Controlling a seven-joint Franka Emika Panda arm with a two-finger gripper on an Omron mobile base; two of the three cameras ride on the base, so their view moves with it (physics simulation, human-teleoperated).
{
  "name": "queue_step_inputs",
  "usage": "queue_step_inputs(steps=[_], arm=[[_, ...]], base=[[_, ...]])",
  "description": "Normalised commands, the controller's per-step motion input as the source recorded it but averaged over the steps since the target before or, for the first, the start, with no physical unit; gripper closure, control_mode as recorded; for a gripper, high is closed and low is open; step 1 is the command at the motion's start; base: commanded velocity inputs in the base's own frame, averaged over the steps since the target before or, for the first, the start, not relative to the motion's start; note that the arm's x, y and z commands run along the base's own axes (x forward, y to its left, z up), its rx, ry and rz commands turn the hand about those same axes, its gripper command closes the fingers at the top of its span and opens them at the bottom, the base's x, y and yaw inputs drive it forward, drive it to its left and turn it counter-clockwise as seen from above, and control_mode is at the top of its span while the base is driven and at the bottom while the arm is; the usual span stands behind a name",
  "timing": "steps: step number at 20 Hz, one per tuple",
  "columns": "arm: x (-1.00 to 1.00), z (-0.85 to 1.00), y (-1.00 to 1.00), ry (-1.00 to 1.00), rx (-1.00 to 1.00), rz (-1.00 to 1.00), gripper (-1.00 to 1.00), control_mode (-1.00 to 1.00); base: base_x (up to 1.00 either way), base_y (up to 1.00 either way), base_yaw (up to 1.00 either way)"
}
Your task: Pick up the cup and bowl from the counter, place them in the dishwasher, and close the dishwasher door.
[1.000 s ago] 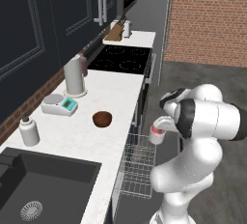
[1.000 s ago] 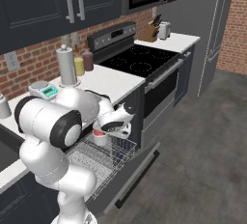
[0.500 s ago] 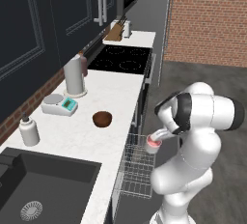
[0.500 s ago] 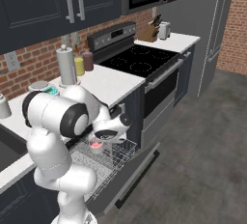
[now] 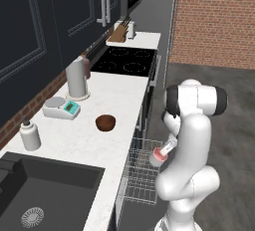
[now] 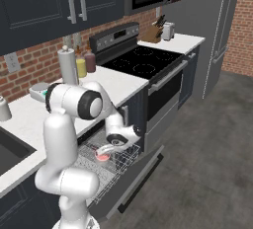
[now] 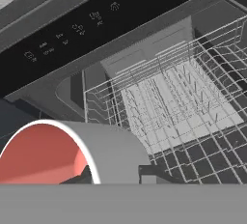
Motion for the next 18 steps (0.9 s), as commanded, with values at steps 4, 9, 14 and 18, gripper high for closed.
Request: queue_step_inputs(steps=[4,9,14,18], arm=[[0.32,-0.34,0.00,-0.06,0.02,0.11,1.00,-1.00],[0.49,-0.19,0.00,0.00,0.00,0.00,1.00,-1.00],[0.45,-0.33,0.01,0.00,0.00,0.00,1.00,-1.00],[0.22,-0.56,0.16,0.00,0.00,0.00,1.00,-1.00]], base=[[0.00,0.00,0.00],[0.00,0.00,0.00],[0.00,0.00,0.00],[0.00,0.00,0.00]])
